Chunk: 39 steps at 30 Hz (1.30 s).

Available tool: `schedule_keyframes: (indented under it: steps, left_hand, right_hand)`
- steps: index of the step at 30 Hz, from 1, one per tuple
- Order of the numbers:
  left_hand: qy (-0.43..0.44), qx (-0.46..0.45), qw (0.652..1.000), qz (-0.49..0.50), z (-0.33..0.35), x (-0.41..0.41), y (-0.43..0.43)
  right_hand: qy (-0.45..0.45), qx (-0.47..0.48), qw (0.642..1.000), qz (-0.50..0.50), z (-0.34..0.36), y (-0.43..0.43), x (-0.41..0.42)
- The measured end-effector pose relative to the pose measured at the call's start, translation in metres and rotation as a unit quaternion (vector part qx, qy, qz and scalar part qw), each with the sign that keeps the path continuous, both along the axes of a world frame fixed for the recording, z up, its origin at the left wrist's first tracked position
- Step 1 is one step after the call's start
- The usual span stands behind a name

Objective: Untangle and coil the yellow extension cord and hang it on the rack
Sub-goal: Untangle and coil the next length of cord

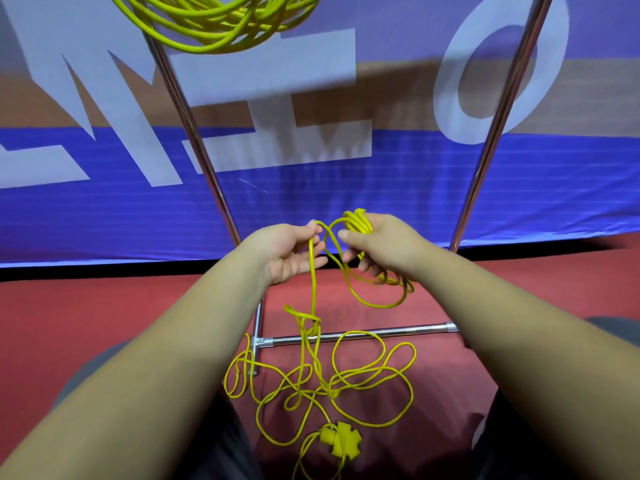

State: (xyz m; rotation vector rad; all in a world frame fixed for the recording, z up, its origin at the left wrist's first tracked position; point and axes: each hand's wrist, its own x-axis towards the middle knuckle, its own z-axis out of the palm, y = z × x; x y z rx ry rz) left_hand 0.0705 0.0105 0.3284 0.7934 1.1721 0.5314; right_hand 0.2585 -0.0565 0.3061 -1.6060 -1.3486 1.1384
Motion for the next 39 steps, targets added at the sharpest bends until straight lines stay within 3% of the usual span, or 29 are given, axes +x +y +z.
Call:
schedule_keyframes:
  steps: [4,9,14,16,18,21,24,27,31,35,38,39]
  left_hand:
    - [0.070,0.039,0.997,0.012,-0.002,-0.002,0.004]
    - [-0.060,0.008,0.991,0.118,0.002,0.001,0.005]
    - [-0.101,0.051,0.987,0.118,0.005,0.000,0.005]
    - [-0.025,0.097,0.991,0.088,0.004,-0.002,0.006]
    - [0.126,0.150,0.981,0.000,0.000,-0.004,0.004]
    - [0.300,0.226,0.896,-0.236,-0.012,-0.007,-0.005]
    - [0.351,0.278,0.802,-0.395,-0.030,-0.010,-0.009]
    - [0.386,0.272,0.751,-0.462,-0.045,-0.014,-0.013]
    - [0.452,0.211,0.715,-0.489,-0.071,-0.019,-0.014]
    - [0.580,0.221,0.607,-0.497,-0.077,-0.026,-0.017]
    - [0.649,0.163,0.515,-0.536,-0.085,-0.038,-0.017]
    - [0.662,0.145,0.501,-0.538,-0.085,-0.041,-0.020]
  right_hand:
    - [0.049,-0.012,0.998,0.021,-0.017,-0.003,-0.015]
    - [0.055,-0.006,0.997,0.050,-0.018,-0.011,-0.031]
    - [0.027,0.011,0.999,0.015,-0.015,-0.006,-0.035]
    - [0.036,0.021,0.999,-0.001,-0.013,-0.002,-0.033]
    - [0.053,0.031,0.998,-0.034,-0.012,0.000,-0.031]
    - [0.099,0.039,0.991,-0.086,-0.007,0.003,-0.028]
    - [0.131,0.057,0.980,-0.142,-0.006,0.007,-0.021]
    - [0.156,0.083,0.966,-0.189,-0.003,0.011,-0.015]
    - [0.171,0.106,0.942,-0.270,0.002,0.016,-0.004]
    - [0.219,0.124,0.909,-0.333,0.008,0.019,0.007]
    - [0.221,0.149,0.887,-0.377,0.009,0.022,0.019]
    - [0.214,0.155,0.884,-0.385,0.009,0.023,0.022]
